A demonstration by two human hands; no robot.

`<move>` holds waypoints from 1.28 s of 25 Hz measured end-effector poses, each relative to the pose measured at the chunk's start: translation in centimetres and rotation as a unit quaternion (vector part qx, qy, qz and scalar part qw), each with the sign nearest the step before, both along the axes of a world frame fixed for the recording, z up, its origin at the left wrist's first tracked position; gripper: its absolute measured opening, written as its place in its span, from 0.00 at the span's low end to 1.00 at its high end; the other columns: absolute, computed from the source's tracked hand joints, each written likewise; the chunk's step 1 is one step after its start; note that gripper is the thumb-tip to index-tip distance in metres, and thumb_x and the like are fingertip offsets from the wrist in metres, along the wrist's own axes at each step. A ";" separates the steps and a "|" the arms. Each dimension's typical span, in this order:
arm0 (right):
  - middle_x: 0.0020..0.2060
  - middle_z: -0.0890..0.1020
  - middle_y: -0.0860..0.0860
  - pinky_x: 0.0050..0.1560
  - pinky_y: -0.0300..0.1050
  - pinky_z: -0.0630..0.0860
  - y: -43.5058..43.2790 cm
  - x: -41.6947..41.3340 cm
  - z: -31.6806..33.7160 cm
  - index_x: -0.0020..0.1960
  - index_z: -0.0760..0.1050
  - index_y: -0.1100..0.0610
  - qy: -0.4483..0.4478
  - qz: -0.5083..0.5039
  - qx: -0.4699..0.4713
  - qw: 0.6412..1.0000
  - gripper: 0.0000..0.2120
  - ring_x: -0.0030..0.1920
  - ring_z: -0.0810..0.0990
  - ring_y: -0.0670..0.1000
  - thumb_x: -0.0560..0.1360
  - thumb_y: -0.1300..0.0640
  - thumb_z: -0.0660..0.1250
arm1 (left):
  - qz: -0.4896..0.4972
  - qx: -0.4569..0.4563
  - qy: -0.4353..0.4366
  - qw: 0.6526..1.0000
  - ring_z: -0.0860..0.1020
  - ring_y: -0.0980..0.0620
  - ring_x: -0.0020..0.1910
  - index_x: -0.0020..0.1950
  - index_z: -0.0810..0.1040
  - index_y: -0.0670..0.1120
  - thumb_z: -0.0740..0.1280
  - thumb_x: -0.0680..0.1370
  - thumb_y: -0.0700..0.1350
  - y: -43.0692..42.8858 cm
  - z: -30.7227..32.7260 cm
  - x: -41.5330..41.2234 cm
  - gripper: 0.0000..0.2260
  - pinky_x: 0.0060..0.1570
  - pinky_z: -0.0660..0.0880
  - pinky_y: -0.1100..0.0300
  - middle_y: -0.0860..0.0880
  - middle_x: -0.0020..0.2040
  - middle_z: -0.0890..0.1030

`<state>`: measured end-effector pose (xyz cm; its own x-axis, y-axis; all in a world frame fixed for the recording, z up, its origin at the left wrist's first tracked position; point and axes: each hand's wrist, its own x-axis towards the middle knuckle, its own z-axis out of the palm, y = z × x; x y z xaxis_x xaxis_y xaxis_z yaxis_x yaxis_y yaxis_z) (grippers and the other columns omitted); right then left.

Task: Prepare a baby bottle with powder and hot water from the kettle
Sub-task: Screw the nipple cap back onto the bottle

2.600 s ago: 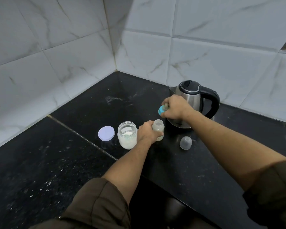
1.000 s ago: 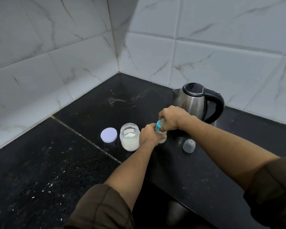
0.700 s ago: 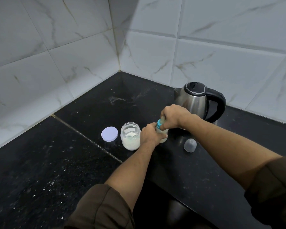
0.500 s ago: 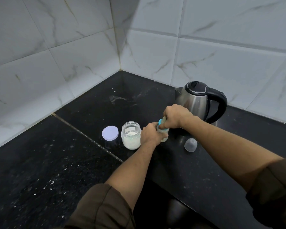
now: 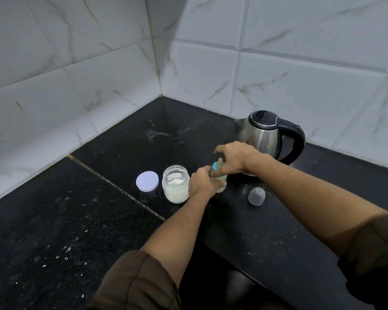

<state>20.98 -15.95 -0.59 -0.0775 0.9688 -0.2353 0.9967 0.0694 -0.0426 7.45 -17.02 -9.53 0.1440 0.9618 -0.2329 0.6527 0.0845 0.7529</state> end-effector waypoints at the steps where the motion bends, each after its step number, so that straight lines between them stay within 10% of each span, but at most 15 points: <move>1: 0.58 0.83 0.48 0.56 0.53 0.81 0.1 0.1 0.0 0.70 0.75 0.47 0.003 0.019 -0.014 1.000 0.34 0.57 0.81 0.54 0.68 0.34 0.73 | -0.001 -0.002 0.000 1.000 0.82 0.49 0.57 0.66 0.81 0.52 0.80 0.71 0.50 0.0 0.0 0.0 0.24 0.58 0.79 0.51 0.51 0.55 0.85; 5: 0.47 0.84 0.49 0.48 0.50 0.82 0.1 0.3 -0.6 0.53 0.81 0.49 0.009 0.011 0.002 1.000 0.18 0.47 0.82 0.52 0.71 0.38 0.74 | -0.002 0.002 -0.003 1.000 0.82 0.49 0.59 0.67 0.80 0.51 0.81 0.71 0.50 0.0 0.0 0.1 0.26 0.60 0.78 0.50 0.51 0.58 0.85; 12: 0.34 0.78 0.50 0.40 0.49 0.80 -0.5 -0.7 -0.6 0.40 0.76 0.55 -0.050 -0.063 0.050 0.995 0.36 0.38 0.80 0.52 0.72 0.20 0.58 | 0.003 0.008 0.011 1.000 0.82 0.48 0.59 0.65 0.81 0.50 0.81 0.70 0.52 -0.1 -0.2 0.1 0.25 0.59 0.79 0.50 0.50 0.57 0.85; 18: 0.57 0.83 0.48 0.55 0.52 0.82 0.1 -0.2 0.8 0.68 0.77 0.47 0.005 0.023 -0.032 0.999 0.29 0.57 0.82 0.54 0.69 0.38 0.72 | 0.009 0.006 -0.003 1.000 0.82 0.50 0.58 0.66 0.81 0.52 0.81 0.70 0.51 -0.2 -0.3 0.0 0.25 0.56 0.78 0.54 0.52 0.56 0.86; 22: 0.47 0.83 0.50 0.46 0.49 0.80 -0.2 -0.1 0.3 0.53 0.81 0.51 -0.006 -0.009 -0.006 1.000 0.16 0.48 0.82 0.54 0.73 0.41 0.70 | 0.004 0.009 0.000 1.000 0.82 0.50 0.59 0.68 0.80 0.52 0.81 0.71 0.50 -0.3 0.0 0.1 0.27 0.58 0.78 0.54 0.52 0.58 0.86; 27: 0.34 0.77 0.50 0.38 0.47 0.74 -0.9 -0.9 -0.1 0.39 0.74 0.55 -0.066 -0.074 0.042 0.994 0.32 0.36 0.78 0.51 0.77 0.25 0.57 | 0.002 0.005 0.011 1.000 0.82 0.48 0.60 0.65 0.80 0.50 0.81 0.71 0.51 -0.2 -0.1 0.1 0.24 0.60 0.78 0.50 0.51 0.58 0.85; 32: 0.58 0.83 0.48 0.51 0.50 0.79 -0.3 -1.1 0.6 0.68 0.76 0.48 -0.002 0.003 -0.006 1.000 0.28 0.58 0.81 0.54 0.72 0.37 0.70 | 0.001 0.005 0.012 1.000 0.82 0.48 0.60 0.68 0.80 0.51 0.81 0.71 0.51 -0.1 0.1 0.0 0.26 0.59 0.78 0.50 0.50 0.59 0.85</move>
<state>19.92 -16.27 -0.04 -0.0826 0.9654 -0.2474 0.9964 0.0749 -0.0404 7.49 -17.16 -9.45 0.1368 0.9644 -0.2263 0.6698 0.0783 0.7384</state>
